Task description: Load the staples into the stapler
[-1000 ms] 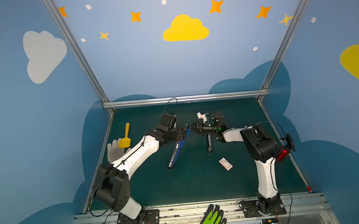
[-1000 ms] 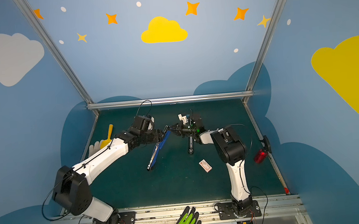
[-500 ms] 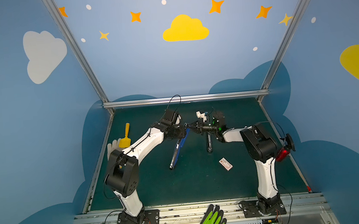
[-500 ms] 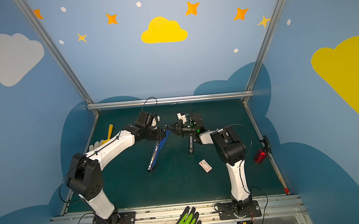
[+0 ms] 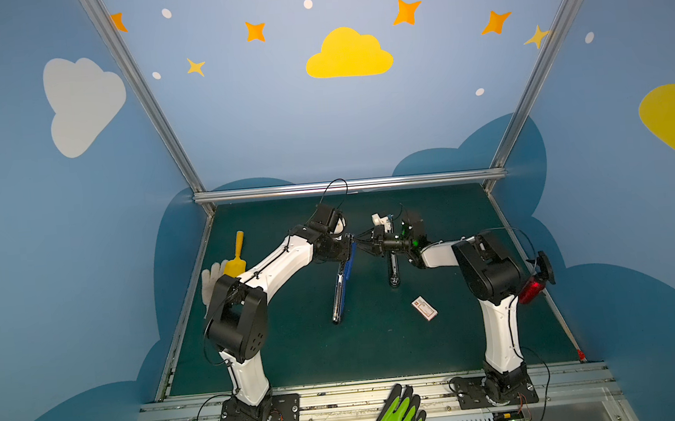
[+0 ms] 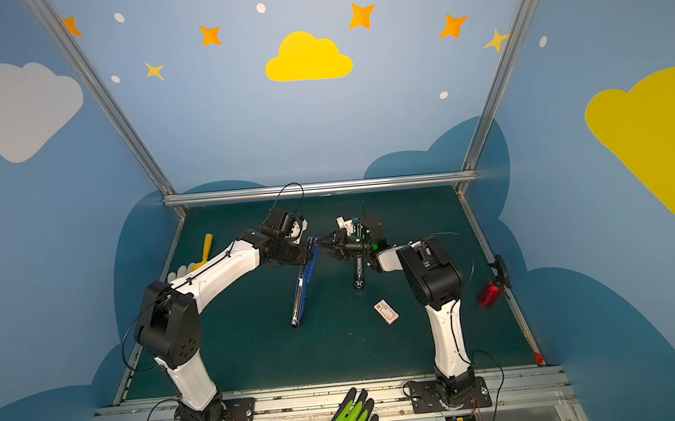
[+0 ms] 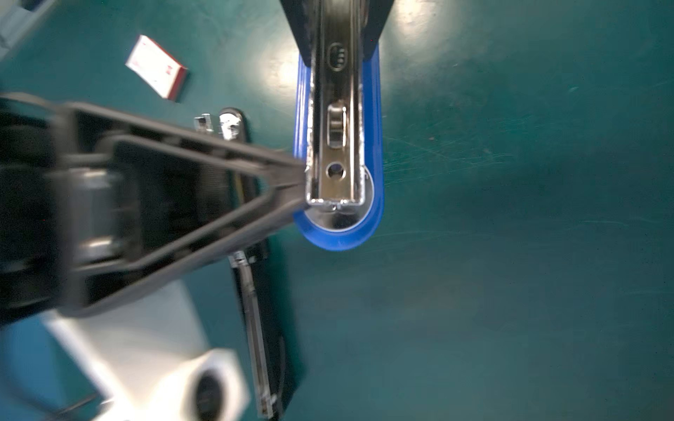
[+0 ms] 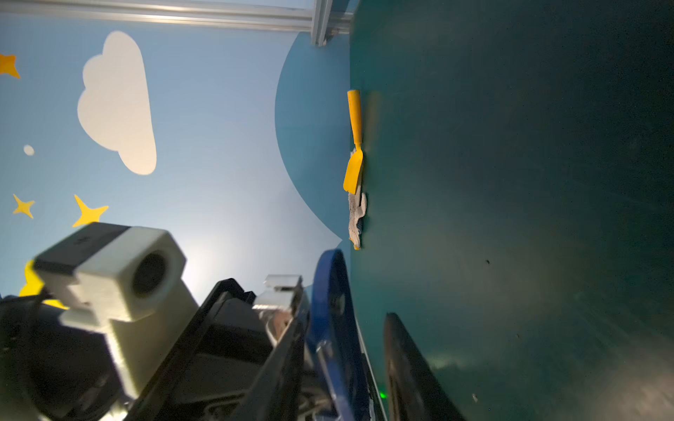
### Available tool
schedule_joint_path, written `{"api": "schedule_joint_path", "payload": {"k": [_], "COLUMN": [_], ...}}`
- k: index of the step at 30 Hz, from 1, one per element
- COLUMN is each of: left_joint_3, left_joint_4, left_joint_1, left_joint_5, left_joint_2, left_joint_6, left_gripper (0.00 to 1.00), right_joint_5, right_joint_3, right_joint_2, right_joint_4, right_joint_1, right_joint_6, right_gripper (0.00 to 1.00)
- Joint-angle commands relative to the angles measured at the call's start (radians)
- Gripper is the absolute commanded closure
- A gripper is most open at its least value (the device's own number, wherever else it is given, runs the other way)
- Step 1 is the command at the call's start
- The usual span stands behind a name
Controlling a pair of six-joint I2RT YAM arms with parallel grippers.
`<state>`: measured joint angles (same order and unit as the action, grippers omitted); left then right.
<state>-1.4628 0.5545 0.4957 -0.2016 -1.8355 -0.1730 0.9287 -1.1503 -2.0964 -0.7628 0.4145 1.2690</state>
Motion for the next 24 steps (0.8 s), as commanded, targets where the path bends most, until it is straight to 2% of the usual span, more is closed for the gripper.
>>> {"api": "schedule_joint_path", "payload": {"k": [1, 5, 12, 17, 19, 21, 24], "left_joint_3": [-0.053, -0.147, -0.334, -0.365, -0.372, -0.375, -0.360], "left_joint_4": [0.088, 0.161, 0.267, 0.259, 0.262, 0.272, 0.285], "left_joint_1": [-0.007, -0.006, -0.001, 0.016, 0.028, 0.039, 0.054], "left_joint_5": [0.087, 0.116, 0.172, 0.164, 0.172, 0.185, 0.214], "left_joint_2": [-0.031, -0.112, -0.304, -0.365, -0.377, -0.382, -0.366], "left_joint_6": [0.084, 0.134, 0.211, 0.217, 0.219, 0.217, 0.206], "left_gripper": [0.96, 0.96, 0.96, 0.95, 0.88, 0.71, 0.58], "right_joint_5": [0.005, -0.027, -0.072, -0.108, -0.119, -0.125, -0.120], "right_joint_3": [0.028, 0.087, 0.265, 0.324, 0.335, 0.340, 0.343], "right_joint_2": [0.139, 0.254, 0.441, 0.545, 0.570, 0.584, 0.596], "right_joint_4": [0.171, 0.346, 0.452, 0.580, 0.604, 0.616, 0.615], "right_joint_1": [-0.031, -0.057, -0.100, -0.101, -0.103, -0.103, -0.106], "right_joint_6": [-0.146, -0.274, -0.346, -0.420, -0.435, -0.442, -0.444], "right_gripper": [0.59, 0.59, 0.59, 0.60, 0.60, 0.60, 0.60]}}
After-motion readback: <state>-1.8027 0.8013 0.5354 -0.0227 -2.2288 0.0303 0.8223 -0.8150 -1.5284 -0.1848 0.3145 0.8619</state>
